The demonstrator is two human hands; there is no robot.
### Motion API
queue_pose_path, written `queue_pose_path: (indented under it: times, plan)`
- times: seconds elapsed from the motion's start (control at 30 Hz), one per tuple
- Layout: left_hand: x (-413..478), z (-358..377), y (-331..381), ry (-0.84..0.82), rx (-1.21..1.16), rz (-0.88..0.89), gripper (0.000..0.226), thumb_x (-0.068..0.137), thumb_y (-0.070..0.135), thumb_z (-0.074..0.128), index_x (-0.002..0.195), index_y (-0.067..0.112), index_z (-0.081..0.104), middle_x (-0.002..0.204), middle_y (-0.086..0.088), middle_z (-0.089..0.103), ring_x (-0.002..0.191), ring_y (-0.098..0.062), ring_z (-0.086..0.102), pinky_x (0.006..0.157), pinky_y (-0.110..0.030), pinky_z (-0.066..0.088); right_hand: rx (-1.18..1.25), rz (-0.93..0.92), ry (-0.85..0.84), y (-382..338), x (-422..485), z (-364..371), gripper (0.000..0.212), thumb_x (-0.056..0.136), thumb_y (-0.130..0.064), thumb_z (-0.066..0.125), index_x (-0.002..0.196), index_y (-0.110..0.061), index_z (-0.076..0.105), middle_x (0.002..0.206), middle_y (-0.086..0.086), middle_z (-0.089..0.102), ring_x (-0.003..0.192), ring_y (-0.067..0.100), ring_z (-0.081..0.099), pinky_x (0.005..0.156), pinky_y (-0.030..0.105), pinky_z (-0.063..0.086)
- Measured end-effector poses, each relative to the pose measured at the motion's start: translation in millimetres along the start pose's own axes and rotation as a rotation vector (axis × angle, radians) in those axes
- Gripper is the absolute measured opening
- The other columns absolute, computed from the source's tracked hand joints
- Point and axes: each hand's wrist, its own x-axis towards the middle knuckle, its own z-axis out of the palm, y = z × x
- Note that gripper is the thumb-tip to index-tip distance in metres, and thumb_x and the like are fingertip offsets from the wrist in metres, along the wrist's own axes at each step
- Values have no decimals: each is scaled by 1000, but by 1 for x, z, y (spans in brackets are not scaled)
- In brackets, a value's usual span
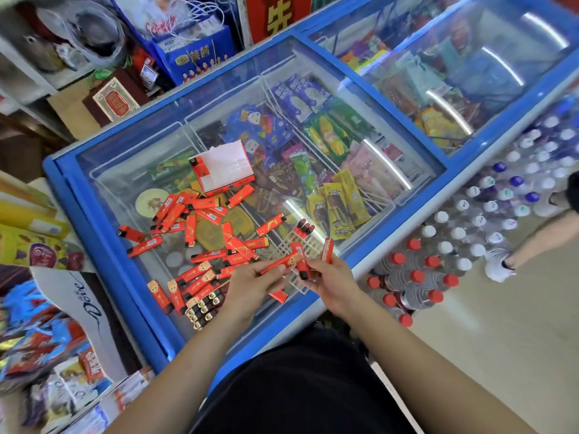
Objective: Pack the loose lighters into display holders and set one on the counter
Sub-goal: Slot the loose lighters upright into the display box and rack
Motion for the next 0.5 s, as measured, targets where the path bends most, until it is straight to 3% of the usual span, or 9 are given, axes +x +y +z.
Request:
queue_pose_path:
  times: [0.07,0.13,0.23,0.33,0.43,0.5]
  plan:
    - [-2,-4,-2,28,101,32,13,95,16,69,102,12,79,77,-5,76,67,-20,68,63,-22,56,-77,-23,111,-4,10,-12,6,95,-3,65,98,-2,59,87,15,71,73,20,70,67,35,60]
    - [-5,-11,-4,39,208,68,18,98,17,64,113,15,75,68,0,73,55,-12,62,55,-22,49,-184,-71,193,-11,23,-25,11,94,-4,66,99,-1,57,90,17,70,68,19,71,63,34,59]
    - [-6,-30,-12,84,415,173,24,97,26,67,120,30,73,87,0,75,65,-27,66,61,-40,55,-373,-126,257,-24,41,-34,15,91,-6,71,97,1,59,88,17,68,60,19,71,59,32,59]
    - [-9,-42,-18,163,519,246,25,94,24,70,117,32,72,97,2,67,68,-16,66,61,-29,58,-543,-172,256,-37,56,-32,21,87,-5,75,79,-6,55,78,14,67,54,21,69,59,37,61]
    - [-14,-43,-19,218,456,262,24,88,15,79,107,27,71,92,6,72,71,-8,71,64,-27,60,-720,-216,253,-50,63,-25,25,83,-6,79,74,-11,56,72,13,68,44,16,65,48,30,57]
    - [-15,-42,-20,258,422,282,24,84,10,83,97,23,67,88,4,72,73,-9,70,64,-21,57,-834,-236,262,-59,66,-22,30,81,-7,81,73,-13,52,67,9,67,43,15,64,50,32,58]
